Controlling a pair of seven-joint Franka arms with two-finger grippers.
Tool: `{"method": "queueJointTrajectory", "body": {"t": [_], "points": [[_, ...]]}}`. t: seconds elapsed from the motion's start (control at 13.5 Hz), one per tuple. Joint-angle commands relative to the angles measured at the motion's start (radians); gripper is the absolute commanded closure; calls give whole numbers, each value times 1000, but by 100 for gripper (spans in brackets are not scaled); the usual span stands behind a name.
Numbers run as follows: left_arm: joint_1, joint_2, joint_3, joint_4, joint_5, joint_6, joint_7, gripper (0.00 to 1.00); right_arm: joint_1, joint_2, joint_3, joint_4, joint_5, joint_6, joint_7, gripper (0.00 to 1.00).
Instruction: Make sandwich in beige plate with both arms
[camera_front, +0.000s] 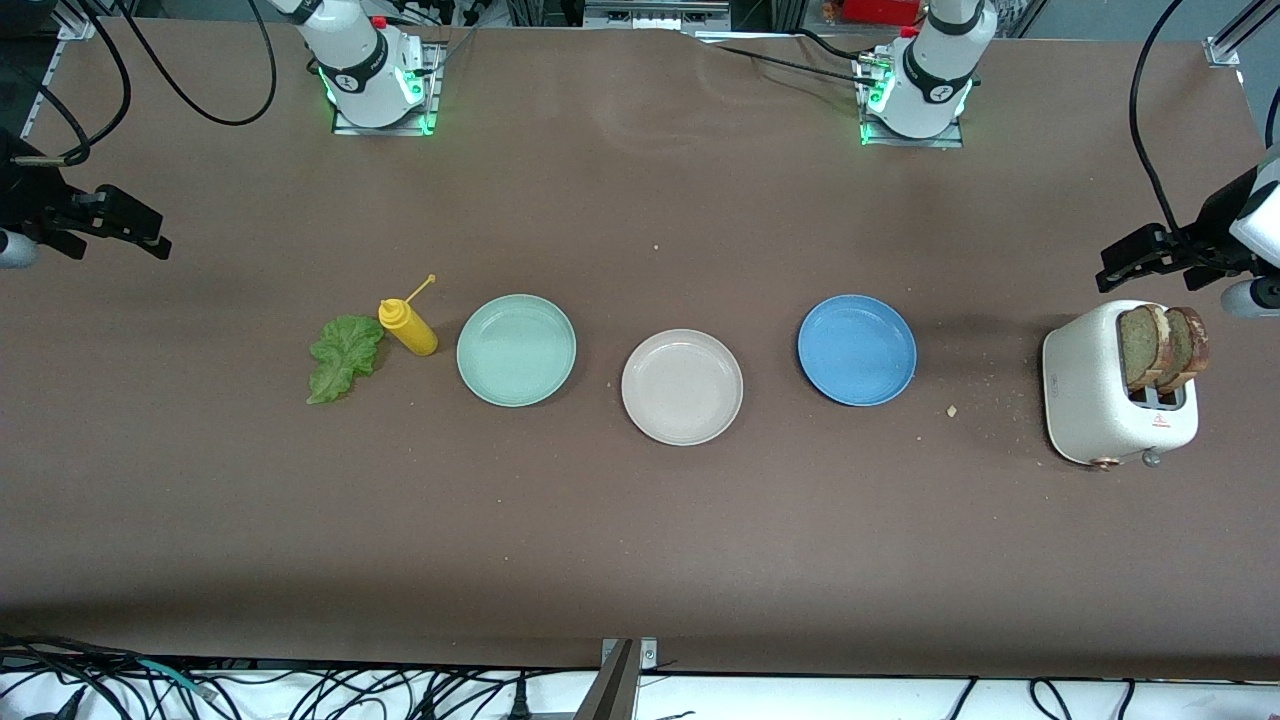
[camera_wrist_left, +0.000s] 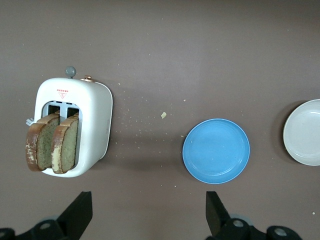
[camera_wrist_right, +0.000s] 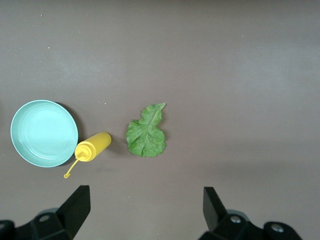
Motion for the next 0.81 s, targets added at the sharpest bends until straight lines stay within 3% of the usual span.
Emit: {"method": "queueJointTrajectory", "body": {"t": [0.0,0.74], "points": [[4,-14,2,-2,-13,-5,22,0,-6,-4,6,14,-2,-19,5,0],[4,-11,2,-2,-13,5,22,0,-6,-3,2,13,-2,-23,5,0]]}}
